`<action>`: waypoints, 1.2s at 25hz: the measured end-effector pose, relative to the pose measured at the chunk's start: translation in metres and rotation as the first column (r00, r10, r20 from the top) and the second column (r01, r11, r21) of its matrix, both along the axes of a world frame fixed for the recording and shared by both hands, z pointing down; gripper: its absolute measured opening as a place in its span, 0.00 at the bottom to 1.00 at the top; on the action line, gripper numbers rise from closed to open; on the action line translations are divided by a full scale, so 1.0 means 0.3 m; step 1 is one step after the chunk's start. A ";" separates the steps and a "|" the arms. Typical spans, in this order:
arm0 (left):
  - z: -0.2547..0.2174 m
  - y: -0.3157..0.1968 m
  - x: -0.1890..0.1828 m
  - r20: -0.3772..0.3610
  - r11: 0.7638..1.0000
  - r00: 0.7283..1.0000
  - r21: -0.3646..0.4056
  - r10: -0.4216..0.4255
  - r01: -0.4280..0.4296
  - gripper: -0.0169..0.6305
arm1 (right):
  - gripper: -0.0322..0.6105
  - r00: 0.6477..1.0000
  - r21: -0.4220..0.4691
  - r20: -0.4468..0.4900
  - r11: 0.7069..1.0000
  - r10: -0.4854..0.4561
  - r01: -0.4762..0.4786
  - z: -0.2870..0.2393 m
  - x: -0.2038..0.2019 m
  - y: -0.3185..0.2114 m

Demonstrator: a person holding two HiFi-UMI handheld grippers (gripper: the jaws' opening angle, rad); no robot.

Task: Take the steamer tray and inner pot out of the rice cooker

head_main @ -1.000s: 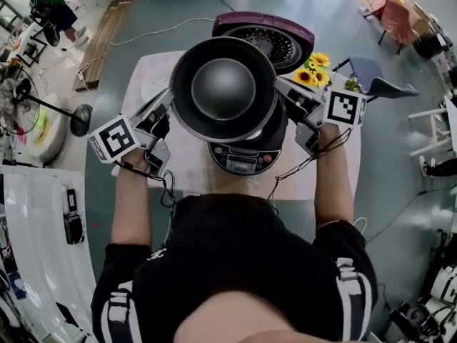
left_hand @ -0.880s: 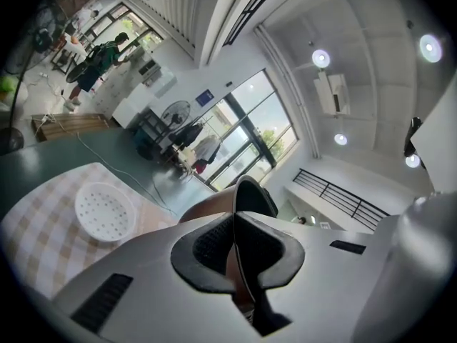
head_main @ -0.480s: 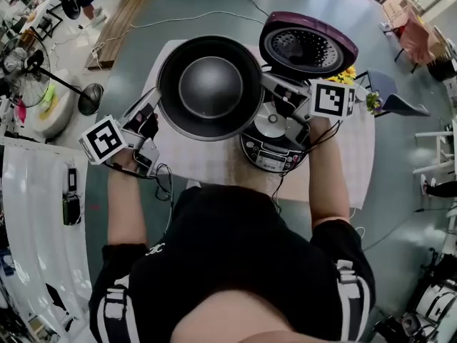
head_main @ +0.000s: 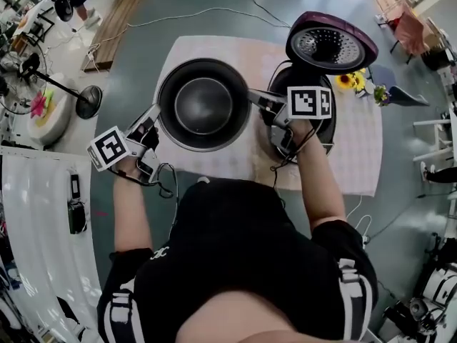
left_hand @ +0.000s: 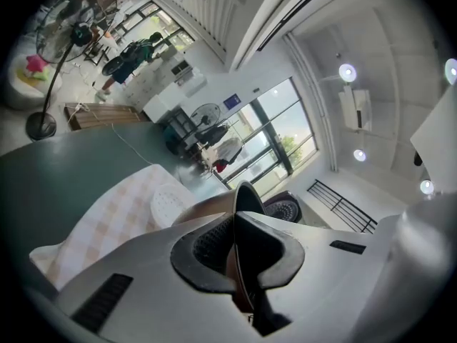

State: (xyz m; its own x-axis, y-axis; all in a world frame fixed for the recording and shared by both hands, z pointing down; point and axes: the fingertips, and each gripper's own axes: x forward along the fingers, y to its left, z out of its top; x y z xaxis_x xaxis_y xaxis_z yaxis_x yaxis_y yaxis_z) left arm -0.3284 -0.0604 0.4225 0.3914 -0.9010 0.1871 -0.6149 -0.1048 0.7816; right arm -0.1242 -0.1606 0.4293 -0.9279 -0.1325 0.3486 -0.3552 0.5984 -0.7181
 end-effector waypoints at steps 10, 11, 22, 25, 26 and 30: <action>0.315 0.071 -0.139 -0.057 0.985 0.996 -0.150 0.071 -0.079 0.05 | 0.07 0.991 -0.119 -0.115 0.989 0.074 -0.088 0.323 -0.122 0.102; 0.346 0.068 -0.144 -0.057 0.982 0.995 -0.165 0.081 -0.089 0.05 | 0.07 0.988 -0.124 -0.128 0.987 0.084 -0.100 0.355 -0.125 0.105; 0.560 0.035 -0.141 -0.032 0.948 0.983 -0.261 0.180 -0.182 0.04 | 0.07 0.934 -0.117 -0.301 0.964 0.193 -0.237 0.582 -0.090 0.154; 0.602 0.027 -0.139 -0.037 0.944 0.981 -0.267 0.189 -0.192 0.04 | 0.07 0.913 -0.087 -0.343 0.961 0.220 -0.264 0.619 -0.083 0.147; 0.609 0.022 -0.146 -0.045 0.945 0.982 -0.266 0.186 -0.191 0.04 | 0.07 0.907 -0.071 -0.355 0.961 0.227 -0.268 0.623 -0.089 0.140; 0.641 0.012 -0.167 -0.019 0.936 0.980 -0.292 0.200 -0.197 0.05 | 0.08 0.883 0.007 -0.412 0.970 0.223 -0.242 0.623 -0.119 0.131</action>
State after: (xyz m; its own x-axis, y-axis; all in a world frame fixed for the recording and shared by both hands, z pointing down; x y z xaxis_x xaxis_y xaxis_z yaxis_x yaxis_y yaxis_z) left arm -0.3786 -0.0568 0.6147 0.5531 -0.7105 0.4350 -0.6138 0.0055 0.7894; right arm -0.1600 -0.1214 0.6161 -0.6478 -0.3031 0.6989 -0.7468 0.4339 -0.5040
